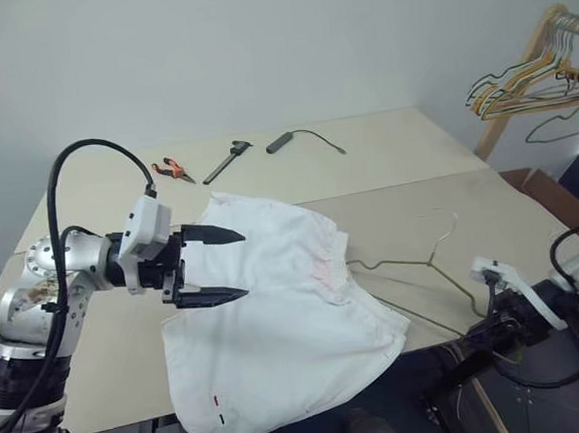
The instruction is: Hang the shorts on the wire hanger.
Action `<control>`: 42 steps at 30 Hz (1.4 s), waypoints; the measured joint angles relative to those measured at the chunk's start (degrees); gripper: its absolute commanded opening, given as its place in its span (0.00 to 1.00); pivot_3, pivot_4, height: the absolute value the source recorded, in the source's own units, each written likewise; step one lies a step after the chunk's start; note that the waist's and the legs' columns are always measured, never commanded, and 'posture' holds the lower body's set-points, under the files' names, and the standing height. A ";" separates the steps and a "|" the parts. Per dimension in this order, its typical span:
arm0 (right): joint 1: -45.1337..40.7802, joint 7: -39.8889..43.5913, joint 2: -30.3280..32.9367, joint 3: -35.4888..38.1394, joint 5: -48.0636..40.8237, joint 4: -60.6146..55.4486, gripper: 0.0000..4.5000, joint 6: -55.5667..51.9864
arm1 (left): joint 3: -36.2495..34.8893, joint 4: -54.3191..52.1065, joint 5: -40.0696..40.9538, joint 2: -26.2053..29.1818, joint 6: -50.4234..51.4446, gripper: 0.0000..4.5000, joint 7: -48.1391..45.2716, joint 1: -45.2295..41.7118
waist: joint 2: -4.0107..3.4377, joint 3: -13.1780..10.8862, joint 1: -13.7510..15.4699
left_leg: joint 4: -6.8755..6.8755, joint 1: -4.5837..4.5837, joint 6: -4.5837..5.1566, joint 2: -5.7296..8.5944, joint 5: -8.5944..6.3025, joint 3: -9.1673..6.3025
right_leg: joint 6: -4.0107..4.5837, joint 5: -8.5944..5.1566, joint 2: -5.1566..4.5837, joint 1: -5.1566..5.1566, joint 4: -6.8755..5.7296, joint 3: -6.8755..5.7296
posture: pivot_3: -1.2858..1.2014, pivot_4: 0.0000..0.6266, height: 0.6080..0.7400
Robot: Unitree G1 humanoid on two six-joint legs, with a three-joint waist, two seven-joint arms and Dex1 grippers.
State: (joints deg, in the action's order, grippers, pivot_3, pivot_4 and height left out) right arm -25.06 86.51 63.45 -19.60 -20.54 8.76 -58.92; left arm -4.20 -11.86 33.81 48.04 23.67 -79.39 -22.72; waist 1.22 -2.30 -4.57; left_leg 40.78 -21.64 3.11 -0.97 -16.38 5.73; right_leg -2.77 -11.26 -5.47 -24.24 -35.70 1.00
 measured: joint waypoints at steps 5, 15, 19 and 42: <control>-11.07 -4.57 -8.39 -0.74 1.93 11.67 0.00 -3.21 | 0.09 -0.04 -0.05 0.02 -0.92 0.99 -0.04 0.29 | 0.00 0.00 0.15 | -0.02 0.05 -0.03 0.01 0.02 -0.05 | 0.04 0.00 0.06 0.04 -0.04 0.01 | 0.50 0.00 1.00; -18.54 -1.00 -14.03 -6.10 4.91 21.24 0.00 -2.60 | -0.19 -0.95 -0.08 0.39 -1.49 0.99 0.21 1.41 | -0.02 0.00 1.20 | -0.01 -0.35 0.06 0.03 -0.05 -0.13 | 0.00 0.01 0.04 -0.14 0.16 -0.12 | 0.51 0.00 1.00; -23.19 -3.30 -19.50 -6.22 7.21 32.18 0.00 -1.91 | -0.48 -1.36 -0.10 0.53 -1.86 0.99 0.70 1.82 | -0.02 0.00 0.84 | -0.01 -0.19 0.00 0.02 -0.01 -0.16 | 0.04 0.03 0.07 -0.01 0.09 -0.12 | 0.52 0.00 1.00; -15.07 -20.29 -12.42 5.24 17.12 -7.70 0.00 23.47 | 2.67 20.98 -10.79 -0.29 -13.98 0.99 1.16 -18.87 | -0.10 -0.05 1.31 | -0.01 -0.39 -0.04 0.05 -0.01 -0.12 | 0.00 0.01 0.07 -0.14 0.12 -0.25 | 0.47 0.00 1.00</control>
State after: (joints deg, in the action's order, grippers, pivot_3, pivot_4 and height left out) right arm -40.13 66.22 51.03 -14.36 -3.42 1.06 -35.45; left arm -1.53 9.13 23.03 47.75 9.68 -78.22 -41.59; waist 1.13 -2.35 -3.25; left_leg 40.77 -22.03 3.07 -0.92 -16.39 5.61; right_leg -2.77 -11.25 -5.40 -24.38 -35.58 0.75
